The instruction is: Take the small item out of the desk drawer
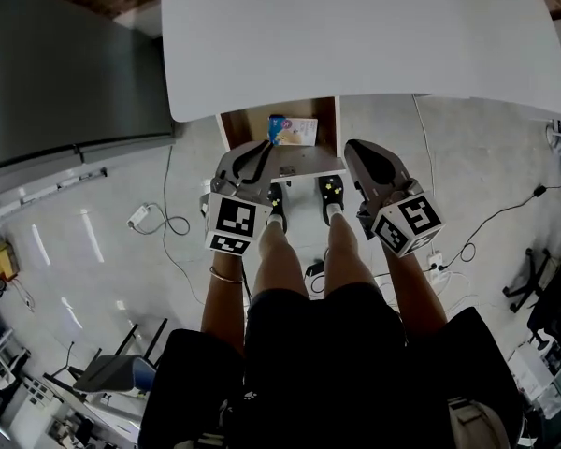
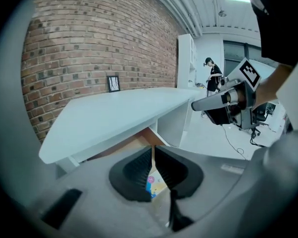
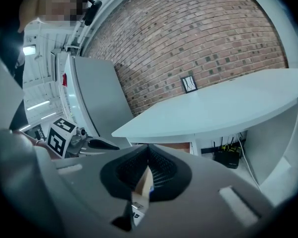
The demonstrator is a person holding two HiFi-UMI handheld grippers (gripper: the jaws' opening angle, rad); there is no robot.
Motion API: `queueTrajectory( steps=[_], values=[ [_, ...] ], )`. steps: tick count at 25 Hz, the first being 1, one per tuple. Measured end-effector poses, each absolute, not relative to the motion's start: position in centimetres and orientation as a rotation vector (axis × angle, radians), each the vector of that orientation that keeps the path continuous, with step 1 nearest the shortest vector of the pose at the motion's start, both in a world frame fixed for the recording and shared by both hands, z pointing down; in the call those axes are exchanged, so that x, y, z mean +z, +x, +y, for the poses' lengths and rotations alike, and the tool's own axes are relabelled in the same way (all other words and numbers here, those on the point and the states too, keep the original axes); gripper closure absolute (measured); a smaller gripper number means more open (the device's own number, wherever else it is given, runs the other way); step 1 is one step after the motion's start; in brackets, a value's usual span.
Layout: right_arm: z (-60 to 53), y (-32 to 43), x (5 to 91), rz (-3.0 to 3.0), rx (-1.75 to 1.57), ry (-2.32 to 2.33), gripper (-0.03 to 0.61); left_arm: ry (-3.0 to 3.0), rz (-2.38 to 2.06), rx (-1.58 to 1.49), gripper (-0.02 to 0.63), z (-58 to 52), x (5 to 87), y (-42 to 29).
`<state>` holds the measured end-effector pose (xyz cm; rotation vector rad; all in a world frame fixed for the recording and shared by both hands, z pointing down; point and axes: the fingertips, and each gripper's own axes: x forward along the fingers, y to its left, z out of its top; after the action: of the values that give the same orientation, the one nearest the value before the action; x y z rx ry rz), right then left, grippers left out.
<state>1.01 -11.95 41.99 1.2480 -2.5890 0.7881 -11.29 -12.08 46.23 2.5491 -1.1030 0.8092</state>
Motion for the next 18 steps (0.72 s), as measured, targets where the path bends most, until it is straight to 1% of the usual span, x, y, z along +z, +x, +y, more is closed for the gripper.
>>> queueTrajectory(
  steps=[8,18],
  values=[
    [-12.2,0.8,45.6,-2.562,0.841,1.233,0.571,2.533,-1.007,0.905,0.58,-13.2,52.1,-10.1],
    [-12.4,0.0,48.7,-2.559,0.893,1.219,0.571,2.505,-0.95,1.097,0.558,-14.5,58.1,-11.7]
  ],
)
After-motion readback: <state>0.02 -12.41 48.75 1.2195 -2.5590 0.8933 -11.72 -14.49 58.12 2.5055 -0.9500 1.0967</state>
